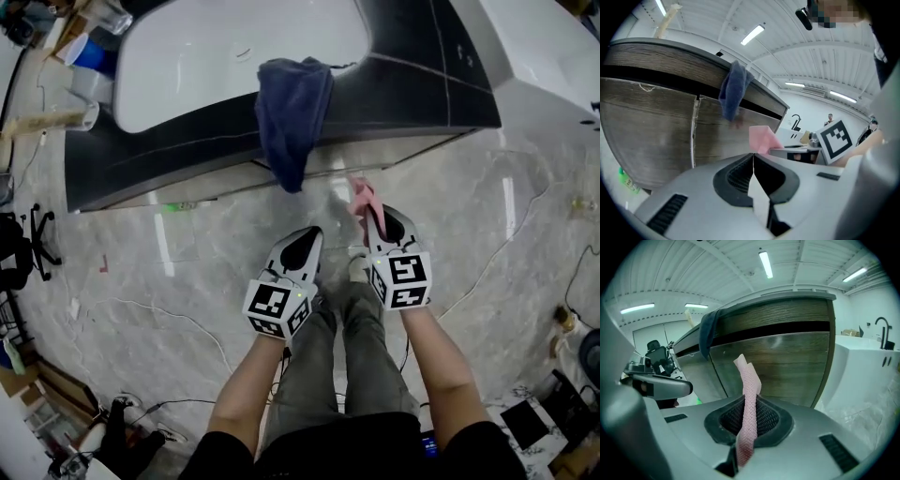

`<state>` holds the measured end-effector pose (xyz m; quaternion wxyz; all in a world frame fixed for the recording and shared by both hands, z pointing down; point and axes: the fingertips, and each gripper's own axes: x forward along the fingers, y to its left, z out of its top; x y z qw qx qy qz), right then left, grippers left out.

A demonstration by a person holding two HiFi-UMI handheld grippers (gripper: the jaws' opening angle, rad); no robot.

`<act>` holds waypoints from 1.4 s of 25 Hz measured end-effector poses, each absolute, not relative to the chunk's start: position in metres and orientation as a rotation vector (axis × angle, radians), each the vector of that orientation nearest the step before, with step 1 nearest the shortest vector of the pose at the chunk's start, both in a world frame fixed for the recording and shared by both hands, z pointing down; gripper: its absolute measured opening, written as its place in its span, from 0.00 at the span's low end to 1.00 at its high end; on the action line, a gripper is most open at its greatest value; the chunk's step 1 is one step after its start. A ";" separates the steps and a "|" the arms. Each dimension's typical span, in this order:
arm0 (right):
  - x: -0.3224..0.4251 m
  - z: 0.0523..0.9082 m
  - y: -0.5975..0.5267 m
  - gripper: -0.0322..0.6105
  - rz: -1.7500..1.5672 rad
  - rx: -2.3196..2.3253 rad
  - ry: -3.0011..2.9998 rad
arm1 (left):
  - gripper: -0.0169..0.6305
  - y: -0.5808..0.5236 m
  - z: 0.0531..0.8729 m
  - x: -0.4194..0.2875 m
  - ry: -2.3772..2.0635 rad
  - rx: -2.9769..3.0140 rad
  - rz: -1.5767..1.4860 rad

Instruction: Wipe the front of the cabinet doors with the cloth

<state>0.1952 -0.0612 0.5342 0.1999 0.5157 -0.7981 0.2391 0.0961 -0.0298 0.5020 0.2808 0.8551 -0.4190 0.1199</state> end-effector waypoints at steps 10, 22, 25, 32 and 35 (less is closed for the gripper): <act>0.093 0.548 -0.051 0.11 0.507 1.218 -2.245 | 0.04 -0.017 0.502 0.008 -1.185 2.280 0.338; 0.054 0.584 -0.097 0.11 0.432 1.076 -2.318 | 0.04 -0.042 0.540 -0.013 -1.336 2.173 0.289; 0.058 0.590 -0.107 0.11 0.426 1.057 -2.323 | 0.04 -0.049 0.542 -0.006 -1.363 2.153 0.271; 0.088 0.587 -0.126 0.11 0.417 1.075 -2.327 | 0.04 -0.062 0.544 0.034 -1.333 2.179 0.291; 0.113 0.586 -0.127 0.11 0.423 1.101 -2.318 | 0.04 -0.065 0.545 0.055 -1.307 2.197 0.303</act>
